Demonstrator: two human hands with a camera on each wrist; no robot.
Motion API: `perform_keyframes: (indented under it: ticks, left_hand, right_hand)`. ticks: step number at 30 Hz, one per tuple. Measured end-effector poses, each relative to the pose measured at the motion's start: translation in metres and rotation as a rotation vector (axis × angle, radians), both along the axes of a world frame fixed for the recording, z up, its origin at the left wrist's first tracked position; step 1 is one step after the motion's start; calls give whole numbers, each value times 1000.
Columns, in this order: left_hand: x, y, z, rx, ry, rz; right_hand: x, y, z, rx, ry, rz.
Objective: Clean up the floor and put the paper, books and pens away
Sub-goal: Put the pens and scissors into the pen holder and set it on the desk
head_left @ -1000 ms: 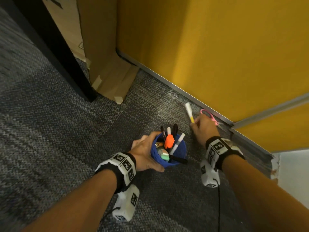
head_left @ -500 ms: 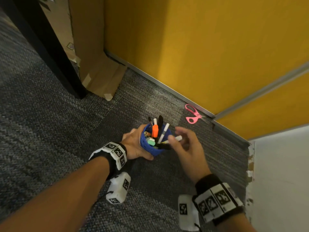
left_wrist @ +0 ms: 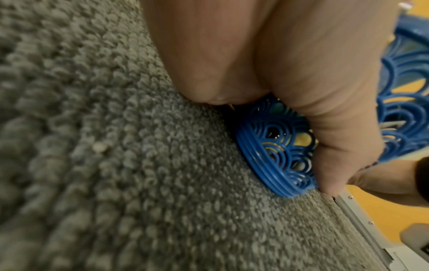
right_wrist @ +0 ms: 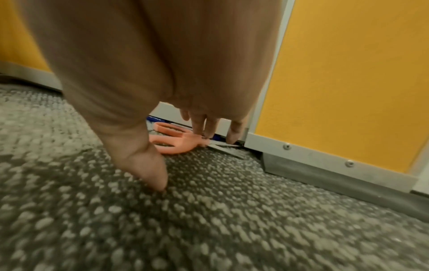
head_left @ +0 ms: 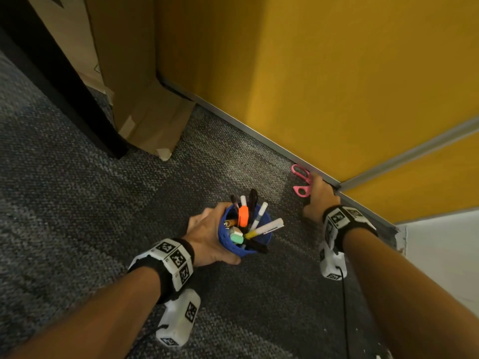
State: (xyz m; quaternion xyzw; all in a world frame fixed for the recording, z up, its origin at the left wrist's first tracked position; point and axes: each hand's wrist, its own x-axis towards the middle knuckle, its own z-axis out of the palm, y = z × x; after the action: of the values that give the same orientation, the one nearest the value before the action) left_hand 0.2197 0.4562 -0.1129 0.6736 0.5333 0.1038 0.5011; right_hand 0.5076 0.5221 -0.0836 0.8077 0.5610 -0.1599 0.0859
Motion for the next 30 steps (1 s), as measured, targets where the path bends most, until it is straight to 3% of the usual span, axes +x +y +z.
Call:
perform_keyframes:
  ticks: [5, 8, 10, 16, 19, 22, 25, 30]
  left_hand:
    - [1, 0, -1, -27, 5, -3]
    - [0, 1, -2, -34, -6, 0]
    - [1, 2, -1, -23, -8, 1]
    - [4, 5, 16, -143, 12, 36]
    - [15, -6, 11, -255, -98, 90]
    - [34, -42, 53, -297, -203, 58]
    - [52, -75, 77, -351, -319, -18]
    - [71, -127, 113, -291, -321, -134]
  right_hand:
    - [-16, -3, -6, 15, -197, 159]
    - [-25, -20, -4, 35, -134, 233]
    - [-33, -38, 3, 102, -77, 184]
    - [-64, -155, 34, 356, 235, -326]
    - [-65, -216, 60, 557, 570, -541]
    - [-68, -252, 87, 659, 862, -694]
    - [-80, -271, 118, 747, 1040, -724]
    - [-97, -298, 186, 977, 991, -618]
